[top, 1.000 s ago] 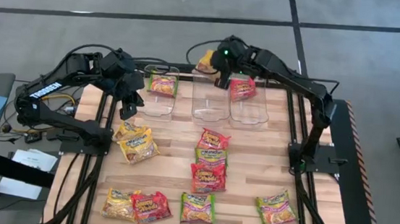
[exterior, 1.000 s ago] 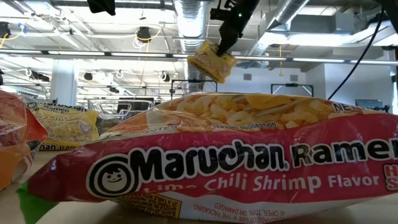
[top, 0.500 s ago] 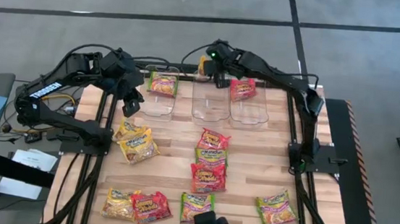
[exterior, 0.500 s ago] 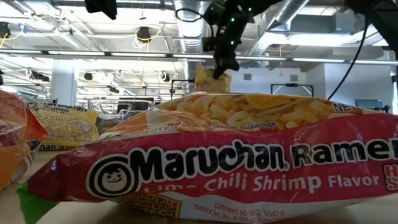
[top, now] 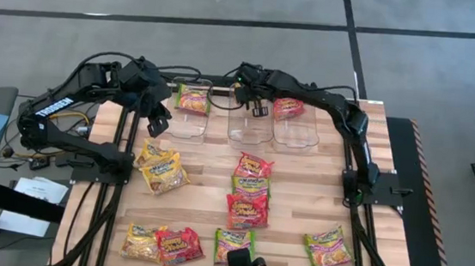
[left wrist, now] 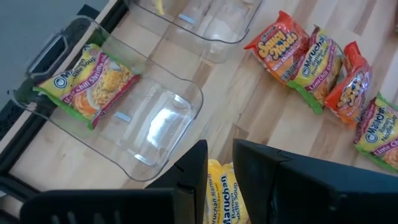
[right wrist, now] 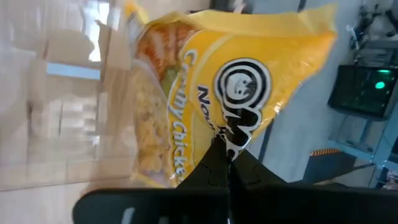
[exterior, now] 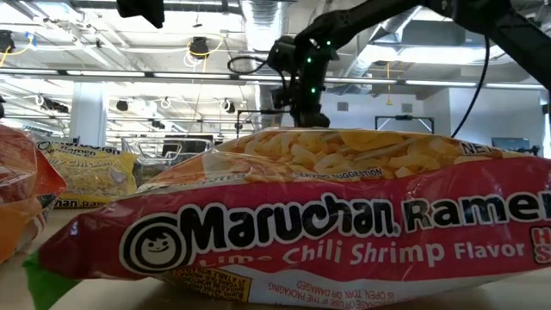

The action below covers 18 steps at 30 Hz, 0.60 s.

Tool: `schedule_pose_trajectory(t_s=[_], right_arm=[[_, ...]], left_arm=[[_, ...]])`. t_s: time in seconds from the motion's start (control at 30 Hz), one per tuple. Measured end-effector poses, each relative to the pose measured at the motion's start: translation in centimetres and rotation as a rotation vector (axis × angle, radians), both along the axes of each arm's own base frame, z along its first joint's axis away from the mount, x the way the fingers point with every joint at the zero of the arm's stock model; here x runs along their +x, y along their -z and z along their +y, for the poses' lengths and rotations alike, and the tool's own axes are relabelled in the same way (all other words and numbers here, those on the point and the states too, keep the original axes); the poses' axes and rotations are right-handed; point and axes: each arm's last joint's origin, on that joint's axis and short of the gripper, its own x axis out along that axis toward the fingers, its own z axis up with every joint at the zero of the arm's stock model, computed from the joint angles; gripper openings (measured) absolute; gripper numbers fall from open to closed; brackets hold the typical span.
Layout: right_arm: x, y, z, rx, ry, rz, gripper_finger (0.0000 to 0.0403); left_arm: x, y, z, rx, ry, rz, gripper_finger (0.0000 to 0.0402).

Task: Sort Maruchan noodles
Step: Put the yellow noodle pack into the middle transparent bin

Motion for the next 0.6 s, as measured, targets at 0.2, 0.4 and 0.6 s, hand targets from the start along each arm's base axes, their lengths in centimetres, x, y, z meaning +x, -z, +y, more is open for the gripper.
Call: schedule_pose_trajectory(t_s=[0.2, 0.4, 0.6], right_arm=[[0.4, 2.0, -0.3, 0.038, 0.025, 0.031, 0.0004], [0.8, 3.5, -0.7, 0.053, 0.053, 0.038, 0.0011], [0.8, 3.4, -0.8, 0.044, 0.083, 0.019, 0.0029]], left_arm=[[0.0, 0.0, 0.0, -0.007, -0.011, -0.003, 0.0061], [0.0, 0.0, 0.0, -0.007, -0.011, -0.003, 0.0061], [0.1, 0.0, 0.0, -0.004, -0.013, 0.001, 0.0061]])
